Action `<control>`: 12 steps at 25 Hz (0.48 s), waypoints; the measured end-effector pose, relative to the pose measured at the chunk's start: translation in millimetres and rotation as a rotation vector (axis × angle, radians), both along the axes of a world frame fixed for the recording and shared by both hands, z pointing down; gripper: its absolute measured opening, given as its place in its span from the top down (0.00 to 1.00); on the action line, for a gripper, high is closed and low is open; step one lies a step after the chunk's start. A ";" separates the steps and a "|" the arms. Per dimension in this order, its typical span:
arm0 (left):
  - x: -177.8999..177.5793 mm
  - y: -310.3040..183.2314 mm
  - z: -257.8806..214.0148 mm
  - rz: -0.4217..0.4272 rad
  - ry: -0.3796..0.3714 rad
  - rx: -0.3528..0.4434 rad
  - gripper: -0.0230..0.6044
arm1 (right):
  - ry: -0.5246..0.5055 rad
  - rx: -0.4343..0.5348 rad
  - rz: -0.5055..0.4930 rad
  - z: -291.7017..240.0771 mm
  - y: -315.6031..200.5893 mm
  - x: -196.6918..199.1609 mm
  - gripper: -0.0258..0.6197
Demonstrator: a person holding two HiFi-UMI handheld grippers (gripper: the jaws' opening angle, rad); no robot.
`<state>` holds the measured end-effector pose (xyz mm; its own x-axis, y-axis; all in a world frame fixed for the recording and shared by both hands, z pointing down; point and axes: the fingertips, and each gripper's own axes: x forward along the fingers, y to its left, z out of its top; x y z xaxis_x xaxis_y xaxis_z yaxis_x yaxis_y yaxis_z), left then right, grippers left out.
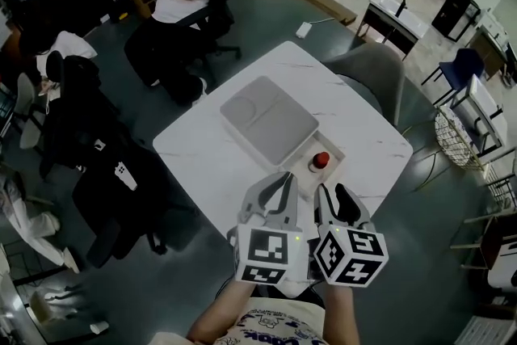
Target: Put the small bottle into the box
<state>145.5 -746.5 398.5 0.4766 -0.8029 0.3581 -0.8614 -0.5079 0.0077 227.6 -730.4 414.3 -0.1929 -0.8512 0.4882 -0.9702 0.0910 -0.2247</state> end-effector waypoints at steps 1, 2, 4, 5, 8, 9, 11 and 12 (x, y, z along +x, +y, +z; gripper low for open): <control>-0.7 2.3 -1.8 0.001 0.002 0.003 0.93 | 0.002 0.002 -0.001 -1.8 2.6 -1.8 0.71; -1.6 4.5 -3.6 0.002 0.004 0.005 0.93 | 0.006 0.004 -0.002 -3.5 5.1 -3.5 0.72; -3.4 8.8 -6.9 0.004 0.006 0.011 0.93 | 0.013 0.007 -0.002 -6.4 9.9 -6.5 0.73; -4.3 10.9 -8.3 0.005 0.006 0.014 0.93 | 0.014 0.009 -0.001 -7.3 12.3 -7.7 0.73; -8.0 16.5 -11.1 0.007 0.006 0.025 0.93 | 0.014 0.014 0.002 -8.6 18.4 -10.7 0.73; -9.3 18.0 -11.6 0.008 0.006 0.028 0.93 | 0.015 0.016 0.003 -8.8 20.2 -11.6 0.73; -11.5 20.6 -12.3 0.008 0.006 0.032 0.93 | 0.017 0.019 0.004 -9.5 23.2 -13.1 0.73; -12.2 21.9 -12.8 0.009 0.006 0.033 0.93 | 0.017 0.020 0.005 -10.0 24.6 -13.8 0.73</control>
